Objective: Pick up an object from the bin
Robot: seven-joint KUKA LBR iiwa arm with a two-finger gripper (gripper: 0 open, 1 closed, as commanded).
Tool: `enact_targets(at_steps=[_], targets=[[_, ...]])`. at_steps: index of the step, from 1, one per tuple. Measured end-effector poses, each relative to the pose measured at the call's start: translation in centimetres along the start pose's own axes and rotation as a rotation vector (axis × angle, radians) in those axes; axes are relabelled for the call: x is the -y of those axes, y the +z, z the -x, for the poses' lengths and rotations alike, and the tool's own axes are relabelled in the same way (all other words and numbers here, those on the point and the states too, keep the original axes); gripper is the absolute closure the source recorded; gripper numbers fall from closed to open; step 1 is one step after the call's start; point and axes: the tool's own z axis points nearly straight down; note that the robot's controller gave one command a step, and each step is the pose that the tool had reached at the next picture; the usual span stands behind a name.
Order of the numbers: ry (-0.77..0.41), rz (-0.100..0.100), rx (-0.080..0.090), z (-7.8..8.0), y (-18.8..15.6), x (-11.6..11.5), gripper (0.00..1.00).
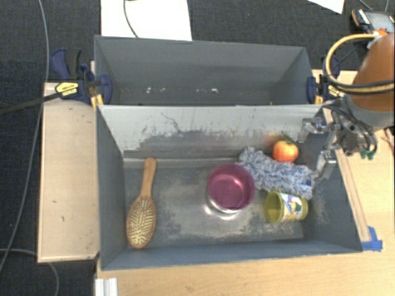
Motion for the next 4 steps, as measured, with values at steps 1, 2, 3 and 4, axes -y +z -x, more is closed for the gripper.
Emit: enact_targets(at_steps=[1,2,3,4], targets=[[0.000,0.000,0.000,0.0,0.0,0.0,0.00],[-0.148,-0.001,0.004,-0.5,9.6,0.7,0.00],[-0.117,-0.002,0.011,-0.4,11.0,0.6,0.00],[-0.119,-0.003,0.017,-3.3,14.4,-1.3,0.00]])
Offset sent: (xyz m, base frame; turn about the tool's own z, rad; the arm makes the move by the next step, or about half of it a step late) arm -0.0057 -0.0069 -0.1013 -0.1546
